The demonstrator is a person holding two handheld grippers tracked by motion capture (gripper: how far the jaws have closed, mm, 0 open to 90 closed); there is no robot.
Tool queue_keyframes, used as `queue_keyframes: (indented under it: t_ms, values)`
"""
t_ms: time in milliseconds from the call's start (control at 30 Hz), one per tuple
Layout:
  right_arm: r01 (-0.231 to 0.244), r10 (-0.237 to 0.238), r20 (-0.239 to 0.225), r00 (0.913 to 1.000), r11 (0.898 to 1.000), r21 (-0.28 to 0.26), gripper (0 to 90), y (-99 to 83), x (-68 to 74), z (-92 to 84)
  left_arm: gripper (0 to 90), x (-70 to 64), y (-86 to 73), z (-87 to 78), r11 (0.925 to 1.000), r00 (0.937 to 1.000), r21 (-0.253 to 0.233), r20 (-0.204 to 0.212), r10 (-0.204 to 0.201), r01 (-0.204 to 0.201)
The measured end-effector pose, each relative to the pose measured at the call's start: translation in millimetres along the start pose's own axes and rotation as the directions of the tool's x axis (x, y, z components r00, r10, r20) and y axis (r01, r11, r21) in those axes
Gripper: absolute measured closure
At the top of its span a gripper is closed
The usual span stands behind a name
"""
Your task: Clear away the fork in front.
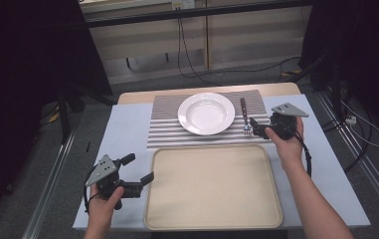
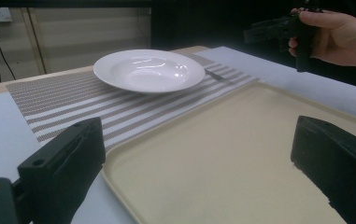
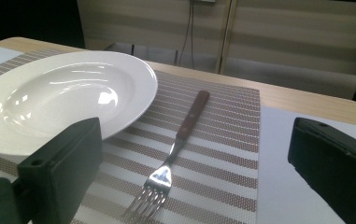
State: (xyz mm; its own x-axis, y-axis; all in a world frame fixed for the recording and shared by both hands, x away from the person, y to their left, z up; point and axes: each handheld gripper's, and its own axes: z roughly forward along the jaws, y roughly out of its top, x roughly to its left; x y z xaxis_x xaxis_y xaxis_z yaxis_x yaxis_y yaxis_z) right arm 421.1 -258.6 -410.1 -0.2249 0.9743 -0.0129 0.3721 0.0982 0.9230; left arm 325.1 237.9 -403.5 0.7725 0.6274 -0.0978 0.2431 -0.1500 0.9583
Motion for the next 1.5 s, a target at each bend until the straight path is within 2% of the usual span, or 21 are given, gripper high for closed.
queue_keyframes:
  t_ms: [233, 400, 500, 600, 767, 867, 933, 1033, 1067, 1100, 1200, 1300, 1400, 1467, 1500]
  values:
    - [-0.008, 0.007, 0.025, 0.9997, 1.000, 0.025, 2.8, 7.5, -2.1, 18.0, 3.3, 0.8, -0.1, 0.1, 1.0000, 1.0000, 0.000, 0.001, 0.001, -0.001]
    - [-0.001, 0.000, 0.022, 0.9997, 0.999, 0.041, 2.8, 10.9, -1.6, 28.5, 3.3, 1.6, -0.1, -0.2, 0.9999, 0.9999, 0.007, 0.002, 0.010, -0.010]
    - [-0.015, 0.014, 0.012, 0.9998, 0.998, 0.060, 3.8, 12.4, -2.9, 33.4, 3.3, 1.1, -0.5, -0.1, 1.0000, 1.0000, 0.008, 0.002, 0.003, -0.003]
    - [-0.027, 0.025, 0.021, 0.9995, 0.997, 0.074, 4.7, 12.9, -6.6, 38.2, 3.3, 1.1, -0.3, -0.2, 1.0000, 1.0000, 0.007, 0.003, 0.005, -0.005]
    - [-0.051, 0.047, 0.040, 0.9981, 0.994, 0.101, 5.0, 13.2, -11.2, 46.1, 3.3, 1.3, -0.6, 0.0, 0.9999, 1.0000, 0.011, 0.001, 0.003, -0.003]
    - [-0.044, 0.038, 0.047, 0.9981, 0.992, 0.116, 4.7, 13.0, -12.0, 50.8, 3.4, 1.3, -0.6, 0.5, 0.9999, 1.0000, 0.012, 0.001, 0.002, -0.002]
    - [-0.057, 0.051, 0.052, 0.9974, 0.991, 0.122, 4.8, 12.0, -12.1, 53.9, 3.4, 1.3, -0.6, 0.5, 0.9999, 1.0000, 0.012, 0.002, 0.001, -0.001]
    - [-0.051, 0.043, 0.049, 0.9979, 0.985, 0.166, 5.0, 11.5, -12.0, 60.8, 3.3, 1.1, -0.8, 0.5, 0.9999, 1.0000, 0.015, 0.000, 0.001, -0.001]
    - [-0.051, 0.043, 0.049, 0.9979, 0.985, 0.166, 5.0, 11.5, -12.0, 60.8, 3.3, 1.4, -0.8, 0.4, 0.9998, 1.0000, 0.019, 0.001, 0.005, -0.005]
    - [-0.035, 0.026, 0.049, 0.9984, 0.983, 0.180, 7.0, 13.1, -11.9, 63.9, 3.3, 1.1, -0.9, 0.6, 0.9998, 1.0000, 0.018, 0.000, 0.004, -0.004]
    - [-0.037, 0.026, 0.060, 0.9979, 0.982, 0.186, 8.1, 14.3, -12.3, 67.7, 3.3, 0.9, -0.9, 0.7, 0.9998, 1.0000, 0.020, -0.001, 0.004, -0.004]
    - [-0.076, 0.066, 0.059, 0.9961, 0.977, 0.197, 12.6, 14.3, -15.3, 73.4, 3.4, 0.9, -0.8, 0.8, 0.9998, 1.0000, 0.019, -0.003, 0.009, -0.009]
    - [-0.069, 0.053, 0.075, 0.9958, 0.971, 0.230, 19.2, 17.1, -18.0, 78.3, 3.4, 1.0, -1.6, 1.0, 0.9996, 0.9999, 0.028, -0.005, 0.009, -0.009]
    - [-0.080, 0.065, 0.077, 0.9949, 0.973, 0.217, 24.2, 19.0, -19.6, 79.4, 3.4, 1.7, -2.4, 1.4, 0.9995, 1.0000, 0.031, -0.003, 0.009, -0.009]
    - [-0.092, 0.075, 0.082, 0.9938, 0.970, 0.224, 24.0, 20.5, -20.4, 80.3, 3.4, 1.7, -2.6, 1.6, 0.9995, 1.0000, 0.031, -0.002, 0.008, -0.008]
